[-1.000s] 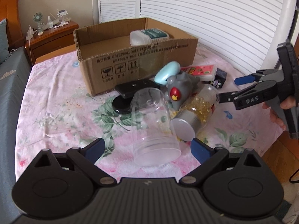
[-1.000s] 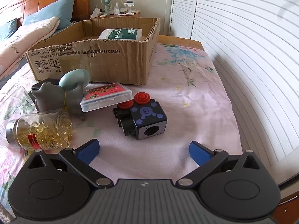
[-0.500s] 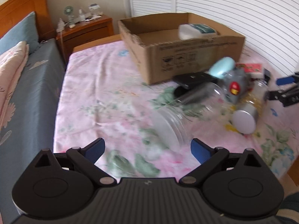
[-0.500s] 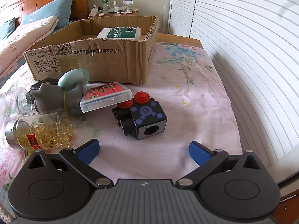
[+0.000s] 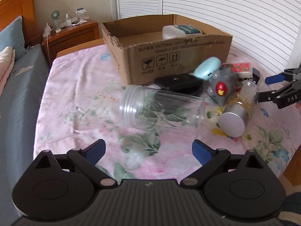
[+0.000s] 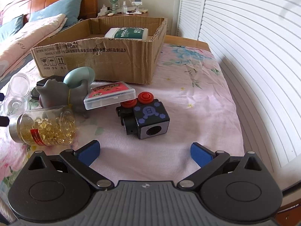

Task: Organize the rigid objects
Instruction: 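Move the right tool to the black fidget cube while the left tool approaches the clear jar, then grasp the black fidget cube with the right tool while the left tool grasps the clear jar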

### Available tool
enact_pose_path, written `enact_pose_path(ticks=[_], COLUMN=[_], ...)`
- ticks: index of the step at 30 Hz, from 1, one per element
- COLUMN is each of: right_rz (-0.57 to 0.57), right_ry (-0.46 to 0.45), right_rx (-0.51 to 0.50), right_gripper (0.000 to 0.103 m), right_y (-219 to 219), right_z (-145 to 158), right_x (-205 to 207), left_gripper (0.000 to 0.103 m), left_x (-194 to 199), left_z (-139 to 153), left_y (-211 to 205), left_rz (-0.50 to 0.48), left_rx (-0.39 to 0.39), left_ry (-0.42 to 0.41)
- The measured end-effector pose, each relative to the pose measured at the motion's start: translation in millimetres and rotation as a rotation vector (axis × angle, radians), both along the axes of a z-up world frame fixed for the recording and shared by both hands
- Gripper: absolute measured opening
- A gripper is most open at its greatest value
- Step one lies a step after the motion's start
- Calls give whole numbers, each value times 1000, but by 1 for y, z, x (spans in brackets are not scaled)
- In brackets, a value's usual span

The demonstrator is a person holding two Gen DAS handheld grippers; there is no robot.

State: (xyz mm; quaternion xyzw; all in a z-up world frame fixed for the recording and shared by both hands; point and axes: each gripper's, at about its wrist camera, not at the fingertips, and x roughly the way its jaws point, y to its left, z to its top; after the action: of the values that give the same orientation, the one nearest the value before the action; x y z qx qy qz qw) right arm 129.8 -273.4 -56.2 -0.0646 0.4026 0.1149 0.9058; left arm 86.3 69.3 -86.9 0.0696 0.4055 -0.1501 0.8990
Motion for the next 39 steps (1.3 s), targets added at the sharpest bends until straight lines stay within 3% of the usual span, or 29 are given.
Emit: enact_pose_path(ticks=[2, 4, 20, 28, 34, 39], right_rz=[17, 37, 207, 255, 289, 310], right_ry=[1, 2, -2, 0, 23, 28], right_rx=[-1, -1, 4, 2, -11, -9], right_gripper=[103, 103, 103, 103, 103, 78], right_y=[-1, -1, -1, -3, 2, 2], right_z=[0, 1, 1, 1, 3, 10], right_x=[1, 2, 33, 37, 45, 41], left_gripper=[98, 102, 102, 102, 102, 102], left_x=[3, 2, 4, -1, 4, 2], left_z=[-4, -7, -8, 2, -1, 2], left_y=[-3, -7, -14, -18, -18, -17], left_rz=[5, 11, 97, 63, 74, 71], left_rx=[-20, -22, -19, 27, 23, 22], left_ry=[28, 19, -26, -98, -84, -91])
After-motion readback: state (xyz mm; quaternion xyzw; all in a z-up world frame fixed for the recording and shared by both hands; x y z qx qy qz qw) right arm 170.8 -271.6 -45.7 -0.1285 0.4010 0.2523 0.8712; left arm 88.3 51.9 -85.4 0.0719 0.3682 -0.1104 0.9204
